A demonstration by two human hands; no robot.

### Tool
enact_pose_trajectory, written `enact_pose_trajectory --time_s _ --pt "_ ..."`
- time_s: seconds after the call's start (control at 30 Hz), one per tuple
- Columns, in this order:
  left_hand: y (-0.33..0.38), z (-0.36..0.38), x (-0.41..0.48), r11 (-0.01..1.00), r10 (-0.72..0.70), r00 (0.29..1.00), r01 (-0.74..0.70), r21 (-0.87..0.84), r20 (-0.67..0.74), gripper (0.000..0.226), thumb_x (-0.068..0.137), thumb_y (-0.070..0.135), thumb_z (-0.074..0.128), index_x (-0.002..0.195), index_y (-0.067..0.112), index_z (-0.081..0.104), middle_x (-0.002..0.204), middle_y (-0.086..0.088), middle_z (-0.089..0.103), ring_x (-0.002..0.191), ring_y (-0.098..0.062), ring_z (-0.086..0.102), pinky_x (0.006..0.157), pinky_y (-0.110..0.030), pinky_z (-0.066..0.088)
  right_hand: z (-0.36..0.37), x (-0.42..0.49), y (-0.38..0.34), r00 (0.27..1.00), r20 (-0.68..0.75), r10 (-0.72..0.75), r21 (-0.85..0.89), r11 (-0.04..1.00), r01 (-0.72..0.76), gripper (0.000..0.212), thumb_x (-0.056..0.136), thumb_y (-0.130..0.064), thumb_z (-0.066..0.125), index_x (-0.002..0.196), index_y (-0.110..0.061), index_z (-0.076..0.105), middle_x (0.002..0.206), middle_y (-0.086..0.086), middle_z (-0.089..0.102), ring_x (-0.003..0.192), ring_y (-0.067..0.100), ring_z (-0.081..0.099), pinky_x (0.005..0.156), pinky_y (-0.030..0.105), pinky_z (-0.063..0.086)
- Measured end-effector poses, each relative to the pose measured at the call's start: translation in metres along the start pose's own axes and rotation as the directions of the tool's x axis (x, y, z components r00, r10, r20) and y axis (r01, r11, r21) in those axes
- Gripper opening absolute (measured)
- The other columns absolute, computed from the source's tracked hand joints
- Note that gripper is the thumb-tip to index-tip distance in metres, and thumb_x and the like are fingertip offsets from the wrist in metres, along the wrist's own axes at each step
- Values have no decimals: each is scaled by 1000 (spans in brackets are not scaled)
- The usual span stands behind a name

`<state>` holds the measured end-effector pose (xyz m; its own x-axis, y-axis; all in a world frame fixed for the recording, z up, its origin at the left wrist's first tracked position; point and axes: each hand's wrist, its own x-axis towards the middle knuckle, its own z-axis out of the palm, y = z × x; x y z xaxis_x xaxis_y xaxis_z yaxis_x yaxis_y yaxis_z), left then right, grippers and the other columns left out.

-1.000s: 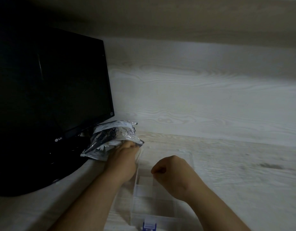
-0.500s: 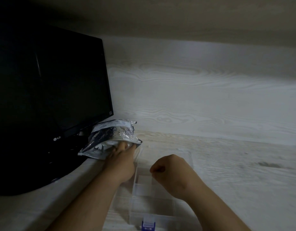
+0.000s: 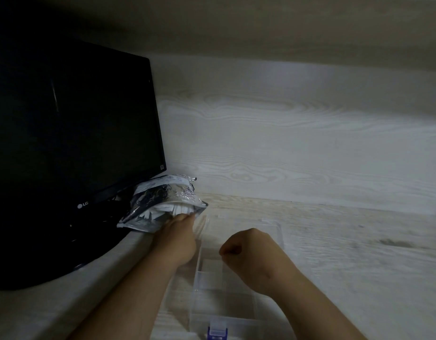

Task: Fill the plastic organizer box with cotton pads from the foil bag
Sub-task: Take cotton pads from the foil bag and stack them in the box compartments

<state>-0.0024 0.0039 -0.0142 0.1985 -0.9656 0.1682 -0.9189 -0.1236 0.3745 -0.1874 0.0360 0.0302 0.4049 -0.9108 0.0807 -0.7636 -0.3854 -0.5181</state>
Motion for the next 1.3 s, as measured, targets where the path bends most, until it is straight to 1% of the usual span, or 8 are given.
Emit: enact_pose_trajectory --time_s 0.23,0.37,0.6,0.77,0.93,1.07,1.17,1.3 --pt "3 -1 -3 999 -16 1000 15 -35 -9 74 87 2 43 152 28 23 152 -2 27 138 -24 30 113 -37 32 0 0 0 1000 -1 -3 0 1000 3 22 91 -22 55 96 -27 76 98 -7 73 86 9 67 80 26 56" --pt "5 -3 -6 999 -38 999 38 -32 -8 72 86 3 43 151 29 25 144 -2 27 134 -25 32 110 -37 33 0 0 0 1000 0 -7 -15 1000 7 23 88 -18 53 93 -21 76 95 -2 73 84 11 68 81 29 56" --pt "6 -4 -6 998 -68 997 68 -12 39 70 87 7 45 151 30 25 151 -1 20 139 -24 27 112 -37 31 1 0 0 1000 -3 -5 -10 1000 5 24 87 -18 53 90 -23 76 92 -4 74 82 8 67 78 26 56" --pt "8 -15 -10 975 -158 987 158 157 -11 48 85 20 46 132 25 49 142 -4 43 132 -26 37 108 -39 34 1 2 1 1000 0 -8 -23 1000 8 23 86 -17 52 91 -19 74 91 -2 73 82 12 68 79 32 57" --pt "7 -26 -15 928 -232 972 211 308 32 40 87 22 48 125 22 59 133 -4 57 123 -25 51 99 -36 38 1 1 1 1000 -13 -10 -33 999 10 22 87 -18 53 95 -16 73 95 1 73 86 16 68 81 35 57" --pt "18 -36 -18 886 -350 936 315 342 43 39 96 15 47 135 11 52 143 -12 48 130 -28 48 104 -37 41 -2 -1 3 1000 -5 3 -25 1000 -3 22 90 -21 54 96 -22 75 97 -5 73 86 9 67 84 31 56" --pt "22 -38 -20 896 -323 946 295 333 31 41 98 15 48 139 8 48 147 -14 44 133 -29 46 105 -37 40 -6 -4 5 999 44 -7 -17 1000 8 19 90 -27 59 102 -28 74 104 -10 70 94 7 65 88 25 53" --pt "18 -40 -24 880 -334 931 253 403 145 51 98 21 50 144 1 39 152 -20 34 139 -31 36 115 -35 29 -9 -7 5 992 121 -28 -43 999 33 19 89 -32 63 104 -28 73 106 -8 70 96 8 64 89 26 52"
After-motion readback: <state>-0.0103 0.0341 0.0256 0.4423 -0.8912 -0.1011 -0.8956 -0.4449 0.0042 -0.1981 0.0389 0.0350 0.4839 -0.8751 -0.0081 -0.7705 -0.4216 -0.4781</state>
